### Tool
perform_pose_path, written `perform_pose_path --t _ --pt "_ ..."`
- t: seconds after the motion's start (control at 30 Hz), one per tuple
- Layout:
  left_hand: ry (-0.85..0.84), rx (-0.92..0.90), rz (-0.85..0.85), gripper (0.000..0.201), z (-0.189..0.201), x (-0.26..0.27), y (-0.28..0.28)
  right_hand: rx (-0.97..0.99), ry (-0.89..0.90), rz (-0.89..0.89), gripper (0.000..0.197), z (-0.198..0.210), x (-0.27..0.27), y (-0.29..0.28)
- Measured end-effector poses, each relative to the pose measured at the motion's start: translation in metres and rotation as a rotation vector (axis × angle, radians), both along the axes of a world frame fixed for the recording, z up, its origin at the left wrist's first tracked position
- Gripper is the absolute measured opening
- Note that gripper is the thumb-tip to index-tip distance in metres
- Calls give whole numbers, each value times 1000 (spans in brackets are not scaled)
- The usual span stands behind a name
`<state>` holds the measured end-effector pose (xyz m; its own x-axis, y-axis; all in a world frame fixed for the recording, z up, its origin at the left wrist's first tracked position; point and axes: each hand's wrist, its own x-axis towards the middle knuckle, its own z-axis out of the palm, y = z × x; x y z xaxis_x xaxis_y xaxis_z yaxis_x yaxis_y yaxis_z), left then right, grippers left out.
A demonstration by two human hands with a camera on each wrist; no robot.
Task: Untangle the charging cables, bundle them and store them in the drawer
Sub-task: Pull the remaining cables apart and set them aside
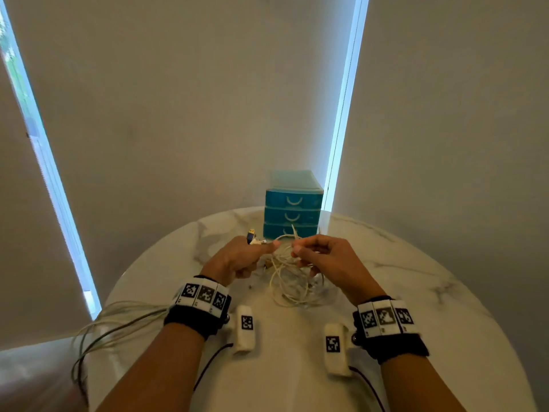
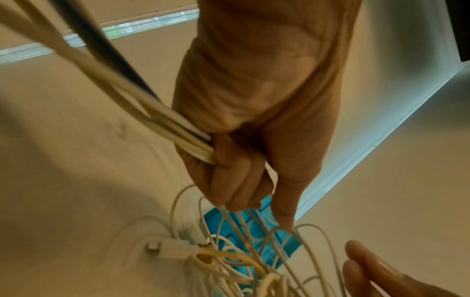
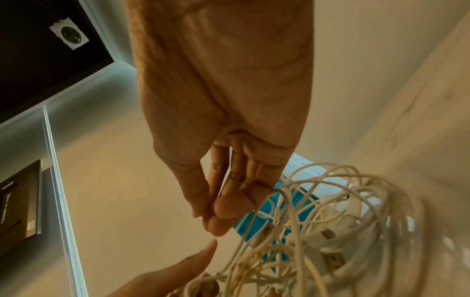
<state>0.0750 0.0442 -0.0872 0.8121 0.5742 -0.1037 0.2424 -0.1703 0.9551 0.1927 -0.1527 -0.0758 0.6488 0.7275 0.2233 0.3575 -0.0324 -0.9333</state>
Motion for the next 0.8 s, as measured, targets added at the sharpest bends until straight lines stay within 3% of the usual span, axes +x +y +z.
perform_pose_path --t 0.3,0.53,0.67,0.8 --pt "44 60 -88 34 -13 1 1 -7 -33 -91 14 -12 25 -17" --pt "7 13 -56 31 -15 -3 9 174 -9 -258 21 -16 32 -28" --pt "83 51 -88 36 -16 -6 7 294 -27 -447 19 -14 36 -33" --pt "116 71 -124 43 -15 -6 1 151 9 -369 11 -18 33 -33"
